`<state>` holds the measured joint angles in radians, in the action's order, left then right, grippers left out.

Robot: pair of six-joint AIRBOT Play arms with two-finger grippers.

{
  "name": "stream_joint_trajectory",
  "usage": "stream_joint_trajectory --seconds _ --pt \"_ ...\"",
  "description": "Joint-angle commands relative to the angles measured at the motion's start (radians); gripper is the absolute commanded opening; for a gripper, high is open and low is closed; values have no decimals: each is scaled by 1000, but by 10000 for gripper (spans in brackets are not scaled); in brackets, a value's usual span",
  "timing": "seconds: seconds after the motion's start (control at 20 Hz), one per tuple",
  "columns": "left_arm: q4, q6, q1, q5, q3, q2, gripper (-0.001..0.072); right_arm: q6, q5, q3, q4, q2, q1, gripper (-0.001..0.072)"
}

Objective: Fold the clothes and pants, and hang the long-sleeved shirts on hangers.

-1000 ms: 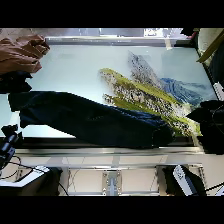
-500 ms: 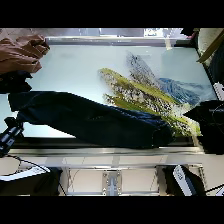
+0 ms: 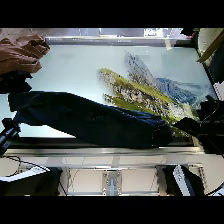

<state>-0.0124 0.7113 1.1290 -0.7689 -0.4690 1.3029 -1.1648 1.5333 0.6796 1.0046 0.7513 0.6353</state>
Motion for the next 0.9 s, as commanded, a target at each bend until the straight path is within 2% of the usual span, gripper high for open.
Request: stream_joint_trajectory --seconds 0.0,0.2,0.6,0.7,0.85 --pt "-128 76 52 -14 -1 -64 19 27 -172 -163 45 8 0 500" --pt "-245 117 76 -18 -1 -144 19 22 -217 -114 209 35 1 500" --pt "-250 120 76 -68 -1 -170 19 121 -92 -170 139 74 0 498" --pt "-250 120 76 -70 -1 -170 19 173 -46 -174 89 74 0 498" --pt "-250 120 76 -70 -1 -170 19 194 -107 -174 64 72 0 489"
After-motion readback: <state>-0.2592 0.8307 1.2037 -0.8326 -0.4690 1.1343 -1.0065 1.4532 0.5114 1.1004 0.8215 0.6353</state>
